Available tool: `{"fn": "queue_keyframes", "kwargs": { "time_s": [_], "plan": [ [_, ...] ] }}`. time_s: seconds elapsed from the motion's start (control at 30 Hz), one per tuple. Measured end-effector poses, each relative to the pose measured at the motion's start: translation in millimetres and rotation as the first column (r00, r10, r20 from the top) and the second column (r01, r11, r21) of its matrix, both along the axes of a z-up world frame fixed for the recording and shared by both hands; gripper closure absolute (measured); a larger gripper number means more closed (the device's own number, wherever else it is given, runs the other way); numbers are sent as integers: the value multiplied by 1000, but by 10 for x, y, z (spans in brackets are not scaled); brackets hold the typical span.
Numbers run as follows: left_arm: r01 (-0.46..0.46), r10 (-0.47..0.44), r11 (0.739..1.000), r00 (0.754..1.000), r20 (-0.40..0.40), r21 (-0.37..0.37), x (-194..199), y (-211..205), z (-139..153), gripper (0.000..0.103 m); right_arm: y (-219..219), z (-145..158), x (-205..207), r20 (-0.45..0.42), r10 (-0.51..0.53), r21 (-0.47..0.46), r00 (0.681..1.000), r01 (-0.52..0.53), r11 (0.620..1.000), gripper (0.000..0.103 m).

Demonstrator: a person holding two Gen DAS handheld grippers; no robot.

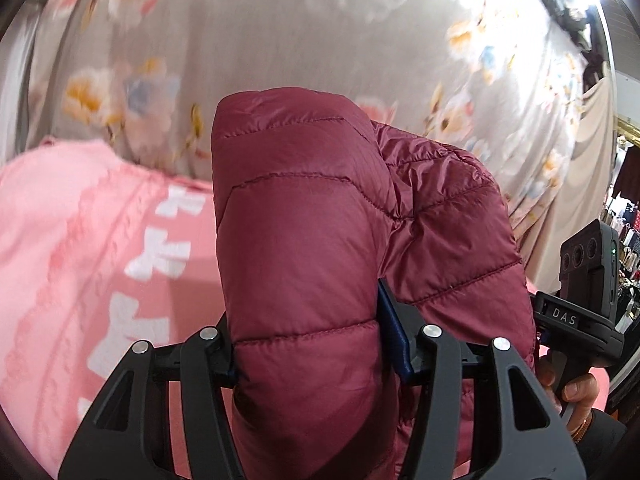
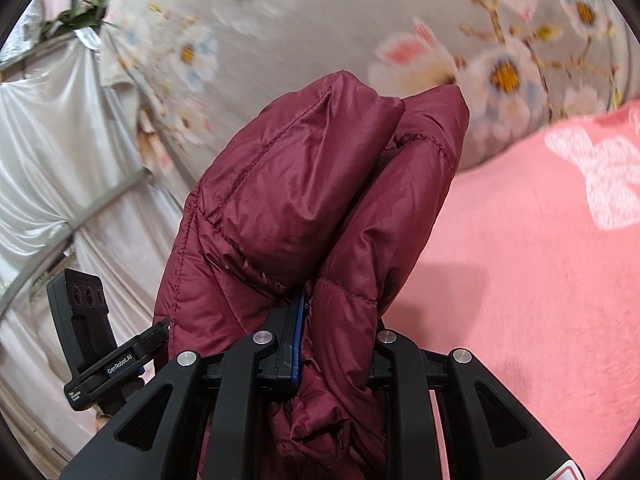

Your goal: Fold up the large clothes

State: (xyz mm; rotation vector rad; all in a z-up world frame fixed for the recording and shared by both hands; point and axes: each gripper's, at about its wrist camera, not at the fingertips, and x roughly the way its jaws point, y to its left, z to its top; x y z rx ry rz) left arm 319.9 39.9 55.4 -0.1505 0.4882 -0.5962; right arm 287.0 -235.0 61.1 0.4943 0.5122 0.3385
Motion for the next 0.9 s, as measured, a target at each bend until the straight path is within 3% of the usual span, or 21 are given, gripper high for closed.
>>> {"fn": "queue_keyframes", "kwargs": {
  "time_s": [0.3,0.43,0.57,0.7,0.87,0.9],
  "plan": [
    [-18,30,995,992,-121,101,367,-164,-745,51,-50,-814,381,-157,-25,-8,987,24,1000,84],
    [-28,40,995,990,-134,92,399,-101,-875,47,-127,-1013,409,-194,-34,27,980,40,999,81],
    [-72,94,989,980,-174,127,439,-101,-924,34,-169,-1036,429,-237,-66,16,969,72,997,70],
    [-191,225,957,964,-145,217,290,-53,-882,19,-244,-970,237,-263,-117,-40,958,111,993,47],
    [-264,312,915,942,-120,305,-152,118,-762,11,-534,-764,-405,-250,-210,-63,945,200,978,46],
    [-273,324,909,938,-121,315,-220,137,-722,11,-526,-681,-511,-236,-229,-95,945,212,973,52]
  ]
}}
